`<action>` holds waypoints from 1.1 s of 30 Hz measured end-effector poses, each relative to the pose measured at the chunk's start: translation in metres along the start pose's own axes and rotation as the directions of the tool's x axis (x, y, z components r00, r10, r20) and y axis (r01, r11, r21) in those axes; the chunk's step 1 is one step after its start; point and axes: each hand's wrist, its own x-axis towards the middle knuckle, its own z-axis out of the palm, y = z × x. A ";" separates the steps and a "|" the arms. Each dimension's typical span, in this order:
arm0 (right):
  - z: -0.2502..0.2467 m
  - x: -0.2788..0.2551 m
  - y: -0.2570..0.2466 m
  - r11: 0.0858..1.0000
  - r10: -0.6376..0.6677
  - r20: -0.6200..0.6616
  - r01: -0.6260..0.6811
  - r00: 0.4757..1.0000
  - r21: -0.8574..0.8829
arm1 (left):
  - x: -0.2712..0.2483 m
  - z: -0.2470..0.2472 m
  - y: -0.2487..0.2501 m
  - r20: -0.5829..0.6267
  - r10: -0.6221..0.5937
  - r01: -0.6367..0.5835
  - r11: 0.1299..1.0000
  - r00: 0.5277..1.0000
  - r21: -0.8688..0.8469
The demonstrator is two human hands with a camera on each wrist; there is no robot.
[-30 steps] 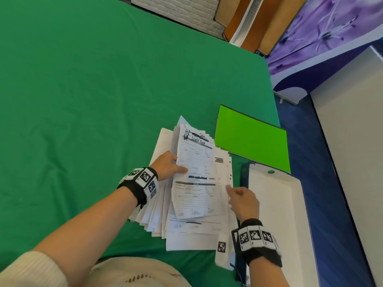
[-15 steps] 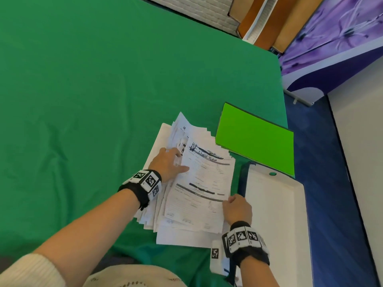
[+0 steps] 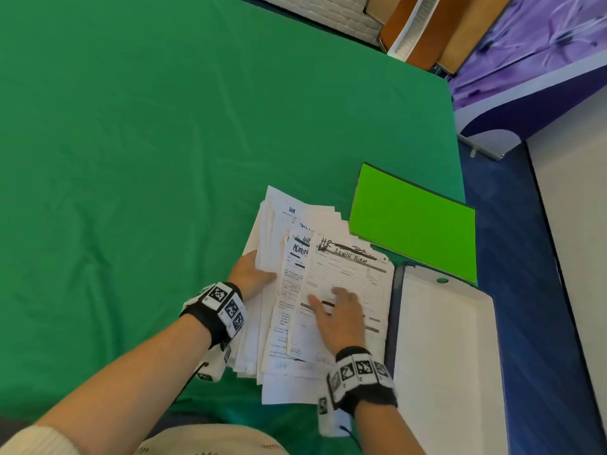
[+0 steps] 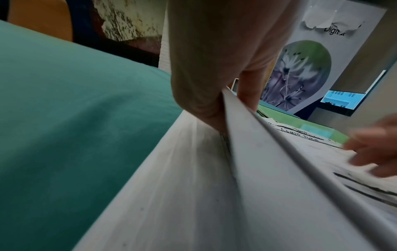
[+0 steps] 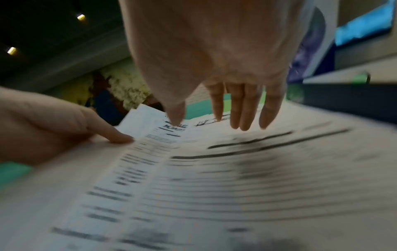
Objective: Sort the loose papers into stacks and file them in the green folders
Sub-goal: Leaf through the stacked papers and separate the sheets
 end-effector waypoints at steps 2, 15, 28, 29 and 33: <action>0.015 0.002 -0.023 0.992 -0.011 0.061 0.003 0.998 0.128 | 0.003 0.000 -0.001 0.015 -0.022 0.022 0.999 1.000 -0.038; -0.001 0.015 -0.013 0.977 0.052 -0.199 -0.009 0.979 0.214 | 0.009 -0.001 -0.002 0.032 -0.006 0.008 0.999 0.999 -0.051; -0.003 0.009 -0.024 0.973 -0.114 -0.099 0.132 0.989 0.190 | 0.012 0.003 0.006 0.071 0.065 -0.061 0.996 0.995 -0.065; -0.001 0.007 -0.031 0.976 -0.096 -0.072 0.108 0.993 0.190 | 0.012 0.004 0.007 0.066 0.068 -0.064 0.996 0.995 -0.059; 0.006 0.008 -0.038 0.988 -0.109 -0.055 0.115 0.992 0.100 | 0.010 0.006 0.007 0.065 0.094 -0.091 0.995 0.993 -0.040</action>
